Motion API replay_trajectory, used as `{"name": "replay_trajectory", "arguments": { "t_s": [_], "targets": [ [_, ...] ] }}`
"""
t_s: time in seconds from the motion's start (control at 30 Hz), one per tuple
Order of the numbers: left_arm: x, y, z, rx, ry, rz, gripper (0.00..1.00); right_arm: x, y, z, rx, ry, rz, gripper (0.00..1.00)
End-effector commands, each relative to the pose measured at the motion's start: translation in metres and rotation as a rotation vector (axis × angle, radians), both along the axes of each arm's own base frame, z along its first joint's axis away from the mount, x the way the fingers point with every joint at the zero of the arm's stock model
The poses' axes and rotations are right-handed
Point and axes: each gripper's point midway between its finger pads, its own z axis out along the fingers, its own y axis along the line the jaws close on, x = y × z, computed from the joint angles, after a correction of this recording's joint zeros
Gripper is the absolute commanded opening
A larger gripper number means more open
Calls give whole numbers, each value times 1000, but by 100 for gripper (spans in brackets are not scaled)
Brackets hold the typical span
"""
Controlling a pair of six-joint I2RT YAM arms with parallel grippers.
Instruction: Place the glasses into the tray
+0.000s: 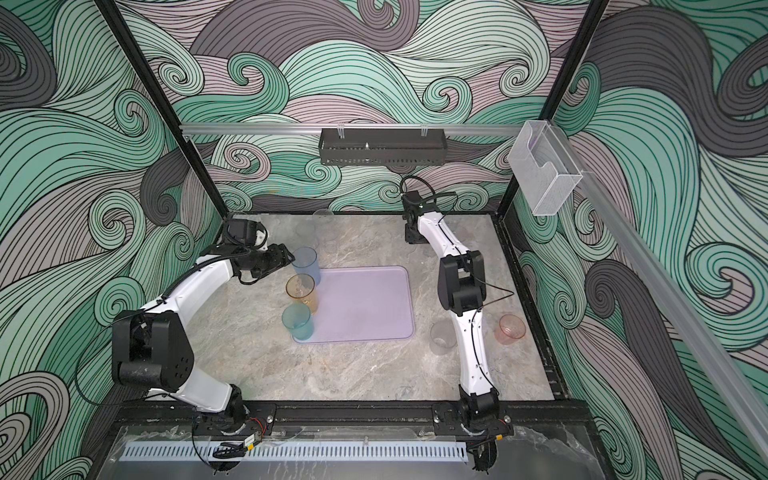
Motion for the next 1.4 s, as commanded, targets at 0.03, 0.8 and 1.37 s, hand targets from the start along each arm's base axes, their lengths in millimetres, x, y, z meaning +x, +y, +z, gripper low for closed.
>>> {"name": "replay_trajectory", "arguments": {
  "t_s": [0.03, 0.8, 1.37],
  "targets": [
    [0, -4, 4, 0, -6, -24, 75, 0, 1, 0, 20, 10, 5, 33],
    [-3, 0, 0, 34, 1, -28, 75, -10, 39, 51, 102, -60, 97, 1],
    [-3, 2, 9, 43, -20, -20, 74, -104, 172, 97, 199, -71, 345, 0]
  ]
}}
